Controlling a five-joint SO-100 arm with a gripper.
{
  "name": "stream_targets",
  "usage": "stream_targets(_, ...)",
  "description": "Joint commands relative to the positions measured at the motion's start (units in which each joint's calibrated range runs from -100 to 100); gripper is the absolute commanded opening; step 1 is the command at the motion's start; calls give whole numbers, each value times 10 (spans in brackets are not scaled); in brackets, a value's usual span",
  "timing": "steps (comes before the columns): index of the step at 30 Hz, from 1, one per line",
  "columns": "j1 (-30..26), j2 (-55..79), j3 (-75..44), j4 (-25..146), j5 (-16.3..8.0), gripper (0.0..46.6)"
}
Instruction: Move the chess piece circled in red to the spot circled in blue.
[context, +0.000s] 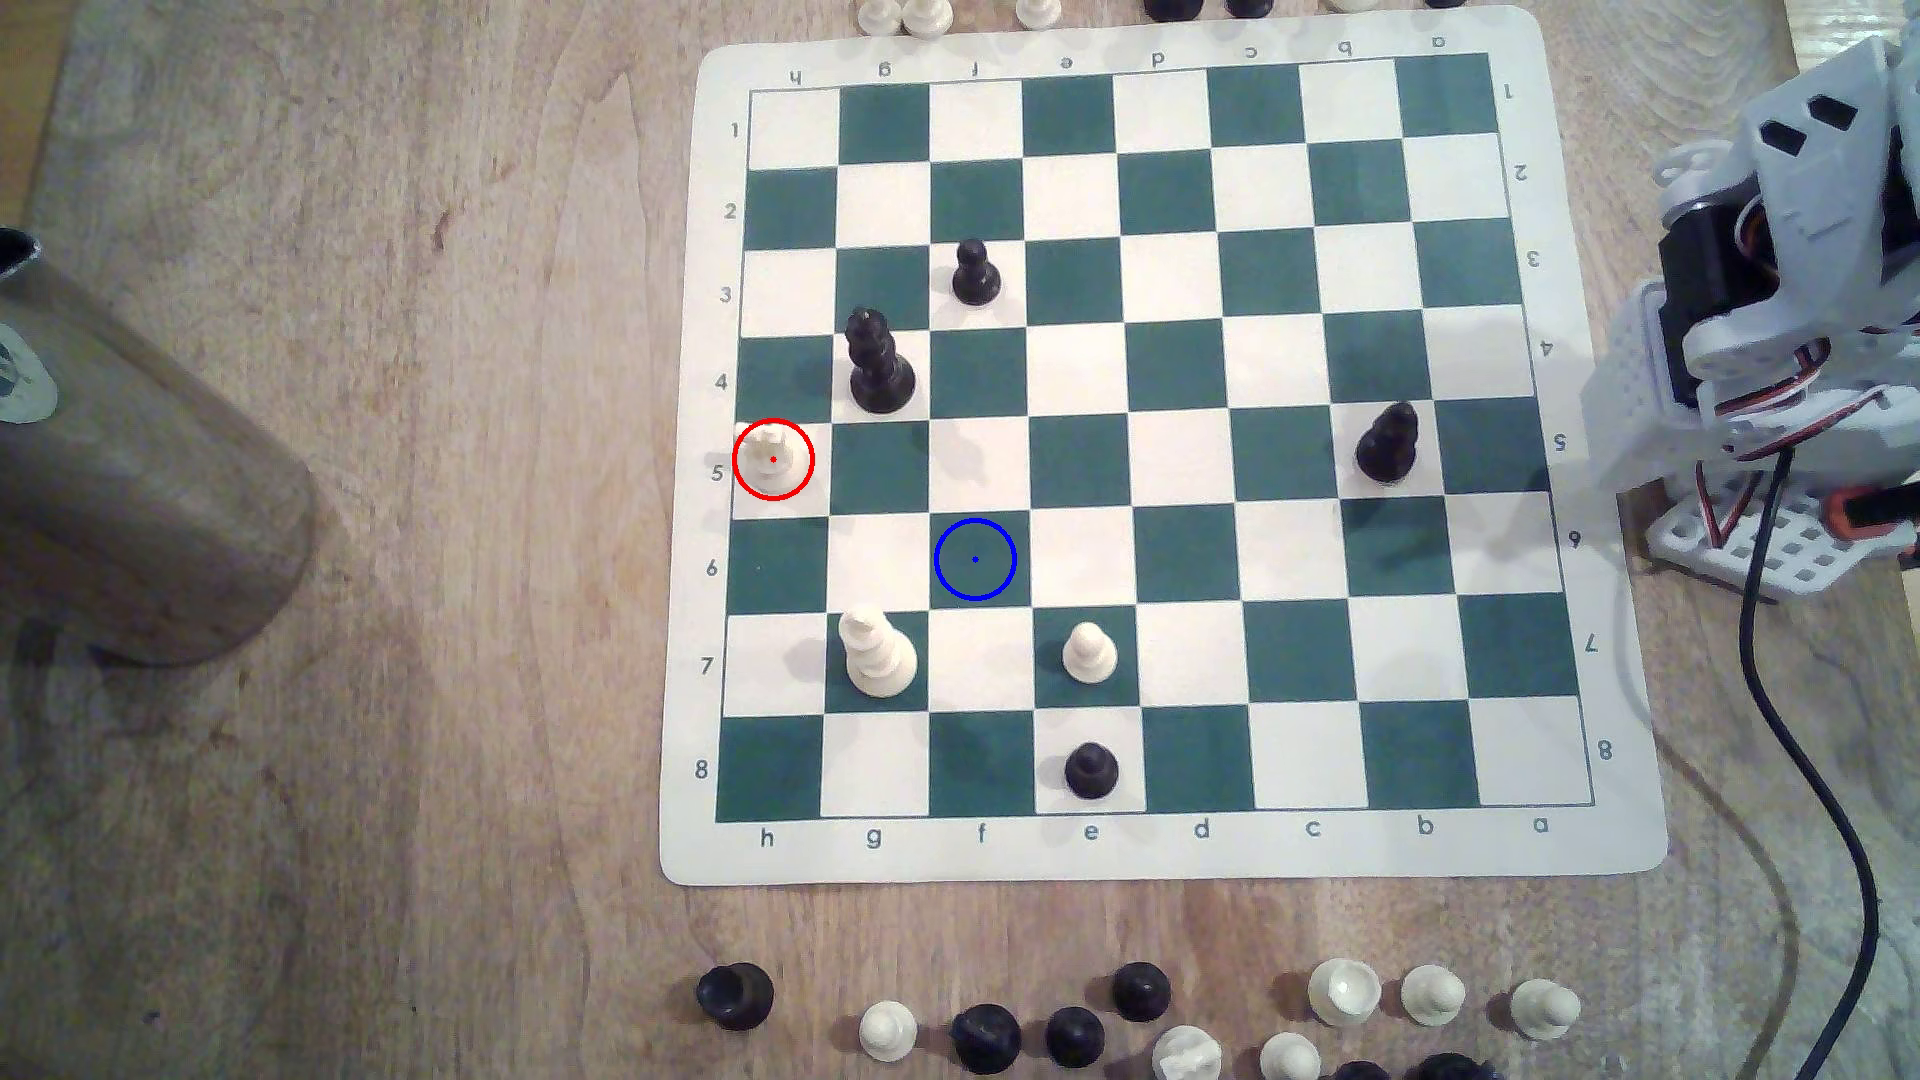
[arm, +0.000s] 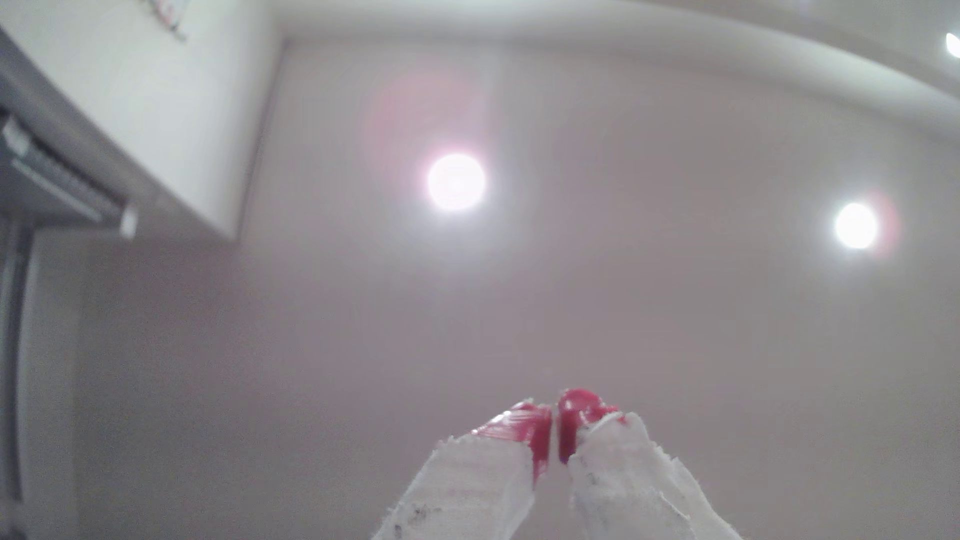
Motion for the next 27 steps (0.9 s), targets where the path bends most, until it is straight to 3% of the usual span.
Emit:
stream_targets(1, 21, -2, 7, 58, 1, 6)
stream_targets(6, 18, -2, -78, 284, 1, 6)
stream_targets(21, 49, -1, -344, 1216, -3, 6)
stream_targets(27, 49, 0, -401, 1438, -3, 6)
